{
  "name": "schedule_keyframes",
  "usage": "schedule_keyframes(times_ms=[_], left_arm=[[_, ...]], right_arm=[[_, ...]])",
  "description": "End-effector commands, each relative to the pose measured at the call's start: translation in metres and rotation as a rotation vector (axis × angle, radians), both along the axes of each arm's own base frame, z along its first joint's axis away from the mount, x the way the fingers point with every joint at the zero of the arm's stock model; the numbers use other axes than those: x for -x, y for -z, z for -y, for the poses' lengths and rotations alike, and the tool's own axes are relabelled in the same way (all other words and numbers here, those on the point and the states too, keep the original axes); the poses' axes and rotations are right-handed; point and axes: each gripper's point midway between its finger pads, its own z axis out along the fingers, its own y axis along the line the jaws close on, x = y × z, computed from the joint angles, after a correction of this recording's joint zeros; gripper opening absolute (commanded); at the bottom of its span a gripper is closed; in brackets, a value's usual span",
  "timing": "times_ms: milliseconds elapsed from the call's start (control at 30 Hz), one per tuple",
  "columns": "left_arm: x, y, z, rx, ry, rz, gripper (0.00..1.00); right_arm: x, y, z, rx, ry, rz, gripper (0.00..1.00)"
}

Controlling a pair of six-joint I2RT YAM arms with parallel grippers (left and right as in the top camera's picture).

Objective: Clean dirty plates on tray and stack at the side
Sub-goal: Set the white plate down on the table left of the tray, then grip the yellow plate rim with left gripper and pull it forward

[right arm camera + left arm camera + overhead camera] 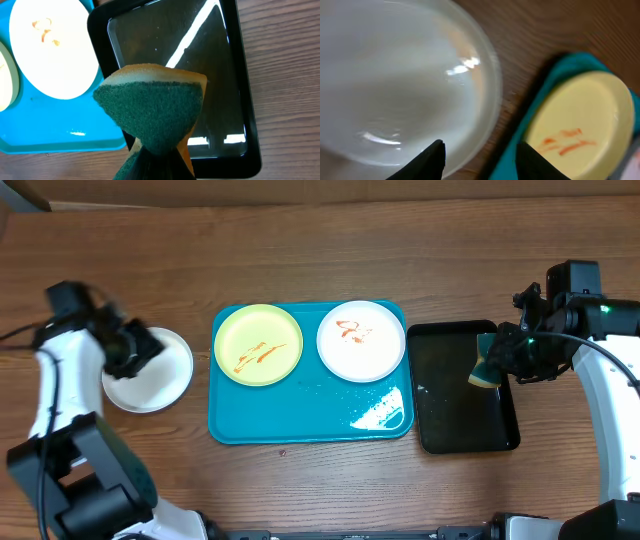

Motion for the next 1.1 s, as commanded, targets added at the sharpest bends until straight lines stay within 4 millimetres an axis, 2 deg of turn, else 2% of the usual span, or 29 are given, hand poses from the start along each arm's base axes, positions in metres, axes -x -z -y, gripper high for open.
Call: schedule_keyframes(times_ms=[0,67,167,333,400,533,833,1067], left_arm=[[-0.019,-0.012,0.066,0.039,0.354,0.108,0.49],[-0.021,-0.006,0.082,-0.059,0.437,0.077,0.52],[-0.029,-0.004,0.087,-0.177,0.473,0.069,0.56],[-0.048,-0.009,0.098,-0.247,0.505,0.134,0.61],[-0.056,-0.012,0.105,-0.259,0.530,0.170,0.59],[-0.069,-0.010,0.121,-0.302,0.633,0.223,0.62],[-0.087,0.025,0.126,-0.319,0.654,0.212,0.67],[-0.098,0.040,0.129,-0.324,0.659,0.229,0.67]], right_arm=[[0.000,-0.002,-0.003,-0.010,-0.012,0.006,0.04],[0.001,-0.001,-0.003,-0.011,-0.012,0.001,0.04],[0.003,-0.001,-0.003,-0.011,-0.012,-0.005,0.04],[0.003,-0.001,-0.003,-0.011,-0.012,-0.006,0.04],[0.003,-0.001,-0.003,-0.012,-0.012,-0.007,0.04],[0.004,-0.001,-0.003,-0.012,-0.012,-0.010,0.04],[0.004,-0.001,-0.003,-0.012,-0.012,-0.010,0.04],[0.005,-0.001,-0.003,-0.012,-0.012,-0.013,0.04]])
